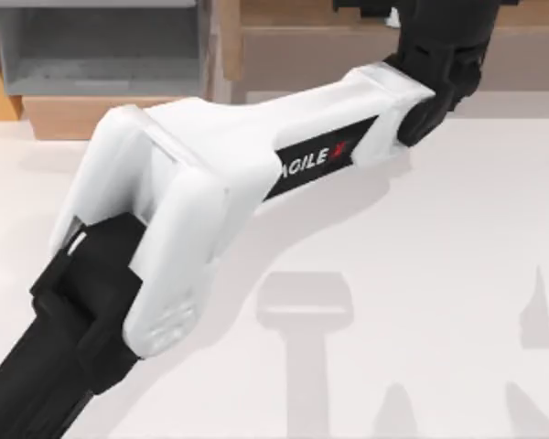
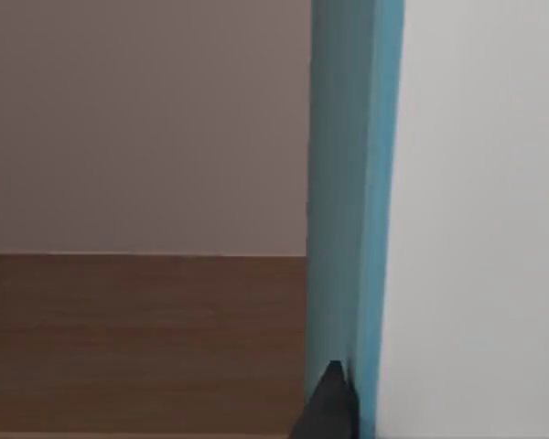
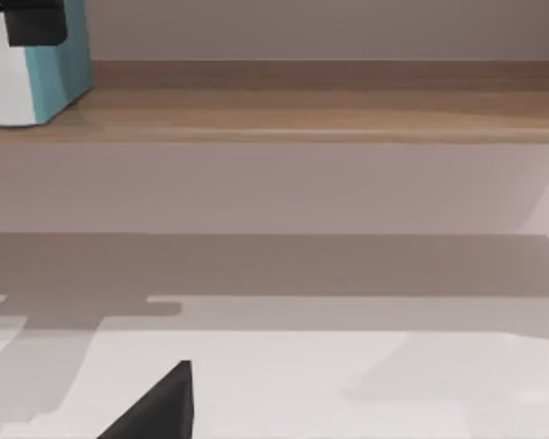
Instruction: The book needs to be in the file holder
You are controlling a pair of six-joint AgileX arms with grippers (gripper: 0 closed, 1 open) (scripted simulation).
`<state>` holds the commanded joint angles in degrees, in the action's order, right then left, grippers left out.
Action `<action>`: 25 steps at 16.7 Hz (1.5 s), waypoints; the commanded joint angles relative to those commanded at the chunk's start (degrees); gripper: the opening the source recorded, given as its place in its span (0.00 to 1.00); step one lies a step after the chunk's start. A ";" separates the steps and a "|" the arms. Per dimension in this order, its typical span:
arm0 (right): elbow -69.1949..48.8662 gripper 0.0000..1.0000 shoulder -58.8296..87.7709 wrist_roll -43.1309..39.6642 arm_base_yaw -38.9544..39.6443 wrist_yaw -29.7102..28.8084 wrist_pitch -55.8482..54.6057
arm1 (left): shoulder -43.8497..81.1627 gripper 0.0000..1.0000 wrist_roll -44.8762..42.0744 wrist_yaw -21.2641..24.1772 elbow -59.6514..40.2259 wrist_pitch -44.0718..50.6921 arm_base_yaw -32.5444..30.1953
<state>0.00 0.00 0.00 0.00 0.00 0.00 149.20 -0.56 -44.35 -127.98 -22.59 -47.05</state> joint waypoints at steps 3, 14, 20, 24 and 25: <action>0.00 1.00 0.00 0.00 0.00 0.00 0.00 | -0.07 0.00 -0.08 -0.02 -0.02 0.01 -0.25; 0.00 1.00 0.00 0.00 0.00 0.00 0.00 | -0.67 0.00 -0.44 0.05 -1.85 2.63 -0.26; 0.00 1.00 0.00 0.00 0.00 0.00 0.00 | -9.38 0.00 -10.30 4.41 11.79 -2.11 -1.40; 0.00 1.00 0.00 0.00 0.00 0.00 0.00 | -20.01 0.00 -21.23 11.08 28.63 -7.68 -5.60; 0.00 1.00 0.00 0.00 0.00 0.00 0.00 | -22.95 0.00 -24.15 13.10 33.21 -9.21 -7.01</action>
<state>0.00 0.00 0.00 0.00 0.00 0.00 126.25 -24.71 -31.26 -94.77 -31.80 -54.06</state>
